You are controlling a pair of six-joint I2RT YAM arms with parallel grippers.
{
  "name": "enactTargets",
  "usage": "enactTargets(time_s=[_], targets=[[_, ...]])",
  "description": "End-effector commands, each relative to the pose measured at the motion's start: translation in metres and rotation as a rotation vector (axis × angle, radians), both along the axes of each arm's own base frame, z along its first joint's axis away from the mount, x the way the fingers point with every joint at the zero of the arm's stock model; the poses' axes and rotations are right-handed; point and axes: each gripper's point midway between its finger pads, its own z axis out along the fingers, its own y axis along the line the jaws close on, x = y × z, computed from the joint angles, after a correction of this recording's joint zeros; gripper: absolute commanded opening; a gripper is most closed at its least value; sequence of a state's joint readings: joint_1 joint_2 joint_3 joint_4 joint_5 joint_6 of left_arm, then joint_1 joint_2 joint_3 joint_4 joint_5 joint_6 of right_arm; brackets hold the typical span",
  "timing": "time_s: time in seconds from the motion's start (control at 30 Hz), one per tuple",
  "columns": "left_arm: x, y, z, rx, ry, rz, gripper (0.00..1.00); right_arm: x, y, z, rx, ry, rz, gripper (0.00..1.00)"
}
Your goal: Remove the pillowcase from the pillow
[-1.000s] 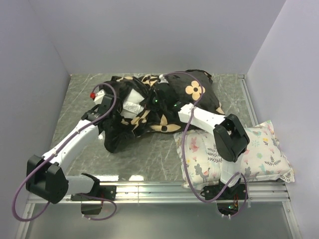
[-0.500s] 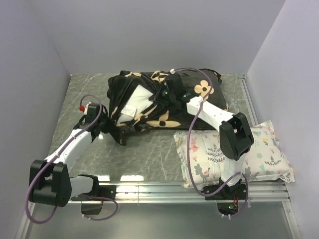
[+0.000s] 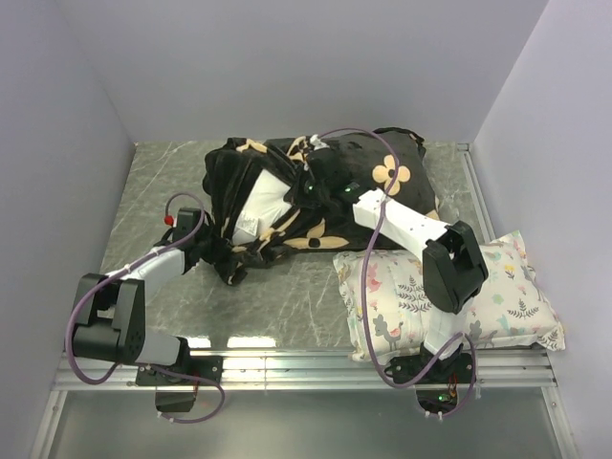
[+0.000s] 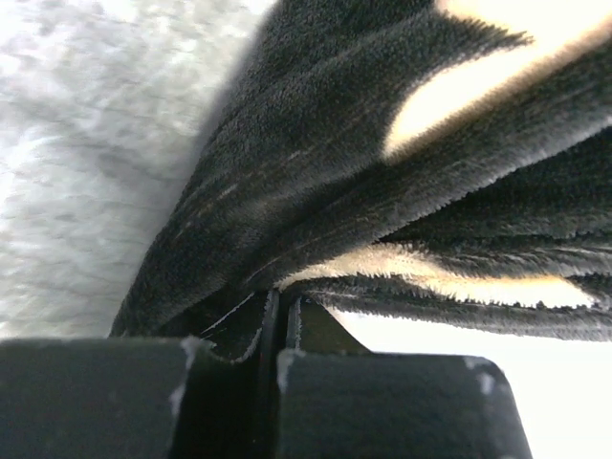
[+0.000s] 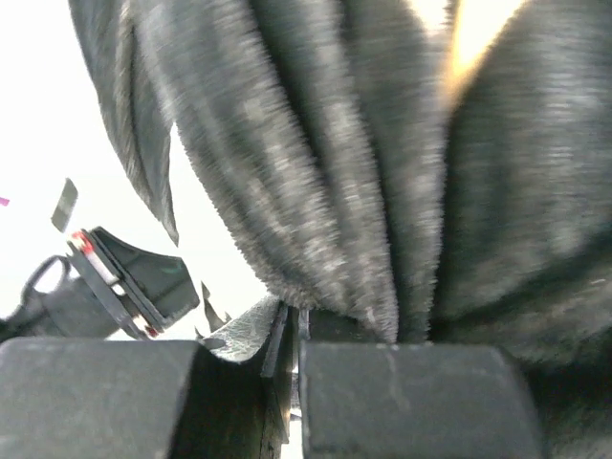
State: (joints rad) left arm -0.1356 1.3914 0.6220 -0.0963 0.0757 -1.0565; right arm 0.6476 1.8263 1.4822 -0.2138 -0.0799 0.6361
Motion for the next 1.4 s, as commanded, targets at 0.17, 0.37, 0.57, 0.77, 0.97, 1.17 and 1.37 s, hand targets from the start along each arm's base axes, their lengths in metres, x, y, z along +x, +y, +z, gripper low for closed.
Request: enactTargets(time_s=[0.17,0.37,0.57,0.77,0.97,1.17,1.37], targets=[[-0.046,0.033,-0.029,0.209,0.145,0.041,0.01,-0.020,0.029,0.061,-0.253,-0.356,0.121,0.30],[-0.037,0.028,-0.005,0.208,0.069,0.034,0.01,-0.044,0.057,0.046,-0.478,-0.487,0.192,0.55],[-0.036,0.026,-0.002,0.202,0.054,0.028,0.01,-0.067,0.077,0.033,-0.484,-0.536,0.269,0.59],[-0.035,0.026,0.002,0.205,0.043,0.025,0.01,-0.088,0.085,0.010,-0.458,-0.536,0.319,0.61],[-0.033,0.026,0.007,0.209,0.034,0.023,0.00,-0.099,0.088,-0.018,-0.473,-0.527,0.302,0.63],[-0.036,0.026,0.006,0.209,0.035,0.019,0.01,-0.085,0.099,-0.015,-0.494,-0.581,0.262,0.72],[-0.037,0.026,0.007,0.212,0.035,0.016,0.01,-0.071,0.116,-0.017,-0.544,-0.599,0.267,0.75]])
